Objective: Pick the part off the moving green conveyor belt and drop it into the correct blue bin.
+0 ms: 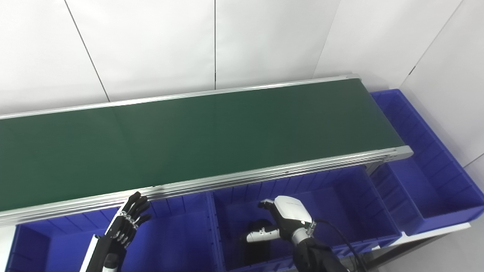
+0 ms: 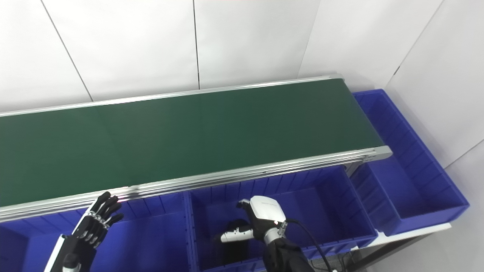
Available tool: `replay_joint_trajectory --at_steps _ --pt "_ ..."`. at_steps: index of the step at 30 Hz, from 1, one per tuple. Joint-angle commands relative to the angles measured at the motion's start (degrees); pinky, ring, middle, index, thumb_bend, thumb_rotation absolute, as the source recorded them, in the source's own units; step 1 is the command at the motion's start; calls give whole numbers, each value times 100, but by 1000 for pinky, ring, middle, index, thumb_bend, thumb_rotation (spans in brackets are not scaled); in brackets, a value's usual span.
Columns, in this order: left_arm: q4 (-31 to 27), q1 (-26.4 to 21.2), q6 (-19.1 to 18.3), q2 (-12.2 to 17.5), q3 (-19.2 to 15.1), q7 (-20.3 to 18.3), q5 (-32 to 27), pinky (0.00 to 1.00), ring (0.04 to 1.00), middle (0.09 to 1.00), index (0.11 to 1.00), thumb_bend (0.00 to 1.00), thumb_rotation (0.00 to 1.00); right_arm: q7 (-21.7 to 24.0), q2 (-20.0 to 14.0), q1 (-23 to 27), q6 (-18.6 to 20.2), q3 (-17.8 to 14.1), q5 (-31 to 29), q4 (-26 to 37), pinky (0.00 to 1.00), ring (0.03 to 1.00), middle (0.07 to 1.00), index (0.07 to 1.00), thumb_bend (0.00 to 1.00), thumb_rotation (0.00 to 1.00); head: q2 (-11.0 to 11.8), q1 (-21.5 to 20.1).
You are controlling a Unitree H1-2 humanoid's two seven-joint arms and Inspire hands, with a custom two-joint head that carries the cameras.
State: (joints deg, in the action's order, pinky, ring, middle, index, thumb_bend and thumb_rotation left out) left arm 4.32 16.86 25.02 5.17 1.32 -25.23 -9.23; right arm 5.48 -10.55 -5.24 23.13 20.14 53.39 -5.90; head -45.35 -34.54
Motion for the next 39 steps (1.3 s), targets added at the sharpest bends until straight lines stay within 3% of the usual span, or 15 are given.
replay_joint_trajectory --at_steps 1,8,12,17,20,23,24,27,34,39 --pt "-138 -47 190 5 -22 -56 24 854 907 916 922 870 920 -84 -42 70 33 14 -4 168 668 777 808 813 1000 749 -5 7" --pt "-136 -31 190 -44 -8 -37 67 846 907 917 920 863 911 -63 -93 -43 -45 12 -130 449 634 750 791 793 1000 734 31 110" --pt "-153 -5 189 -99 7 12 131 840 901 910 913 866 902 -83 -110 -384 -246 -87 -470 1252 598 711 757 770 1000 695 42 293" --pt "-285 62 188 -186 62 59 312 827 894 907 923 859 919 -234 -3 -937 -692 -334 -1334 2278 509 617 707 752 996 667 0 780" --pt "-350 104 190 -226 116 80 357 840 897 910 925 854 912 -420 119 -1239 -1232 -447 -1985 2604 492 607 696 743 982 662 -66 1099" --pt "-445 135 189 -228 200 158 497 849 907 923 936 866 934 -755 268 -1510 -2496 -463 -2896 2650 479 595 697 726 916 568 -91 1249" --pt "-472 143 189 -234 232 187 523 850 909 925 938 867 939 -843 317 -1588 -2969 -424 -3169 2624 485 594 698 723 902 548 -108 1476" --pt "-499 151 186 -235 306 247 534 870 917 928 936 841 926 -911 409 -1704 -3692 -335 -3541 2529 507 604 715 715 896 588 -104 1588" --pt "-512 146 187 -265 441 413 717 870 913 927 932 823 928 -891 541 -1808 -4580 -324 -3965 1986 519 603 726 727 970 677 -40 2073" --pt "-496 157 191 -251 596 675 984 820 896 920 918 788 946 -920 534 -1731 -4993 -365 -4288 1336 607 679 761 775 972 725 50 2289"
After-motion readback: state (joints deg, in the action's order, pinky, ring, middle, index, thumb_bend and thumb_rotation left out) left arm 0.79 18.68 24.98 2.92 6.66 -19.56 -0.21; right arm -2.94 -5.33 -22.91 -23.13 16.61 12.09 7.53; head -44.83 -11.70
